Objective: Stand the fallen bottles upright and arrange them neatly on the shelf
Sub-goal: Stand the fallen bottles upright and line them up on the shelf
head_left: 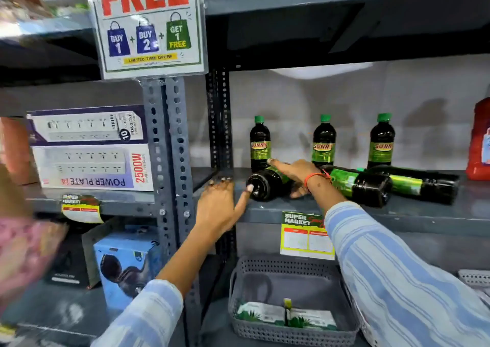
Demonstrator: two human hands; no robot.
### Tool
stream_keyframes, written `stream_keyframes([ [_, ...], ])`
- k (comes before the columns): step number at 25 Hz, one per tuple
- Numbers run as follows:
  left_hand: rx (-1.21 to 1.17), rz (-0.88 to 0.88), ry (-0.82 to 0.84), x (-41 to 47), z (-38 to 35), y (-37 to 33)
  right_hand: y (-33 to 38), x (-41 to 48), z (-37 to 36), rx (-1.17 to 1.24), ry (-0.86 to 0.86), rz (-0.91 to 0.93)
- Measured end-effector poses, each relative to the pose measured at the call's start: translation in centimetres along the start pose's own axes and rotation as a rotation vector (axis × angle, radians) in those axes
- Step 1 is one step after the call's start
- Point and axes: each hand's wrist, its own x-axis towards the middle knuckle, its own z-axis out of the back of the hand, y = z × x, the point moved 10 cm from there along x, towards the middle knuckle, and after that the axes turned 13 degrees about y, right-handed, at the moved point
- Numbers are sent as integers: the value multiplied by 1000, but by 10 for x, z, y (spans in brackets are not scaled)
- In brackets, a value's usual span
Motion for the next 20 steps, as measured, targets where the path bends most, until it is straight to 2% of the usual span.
stream_keyframes([
  [4, 110, -27, 11, -10, -11, -1, -6, 17, -29, 144, 199, -76],
  [7, 120, -32, -13, -11, -8, -1, -1, 22, -39, 214, 211, -76],
  [10, 91, -27, -69, -12, -6, 0, 13, 15, -34, 240, 83, 15],
  [13, 65, -13, -76, -14, -10, 0, 33, 7, -12, -50, -157, 118],
  [15, 65, -7, -68, -13, -10, 2, 54, -4, -5, -177, -297, 257],
  [17, 62, -1, -64, -13, -11, 2, 66, -10, -8, -253, -340, 351],
  [20, 81, -5, -80, -13, -9, 2, 65, -10, -12, -290, -385, 388],
])
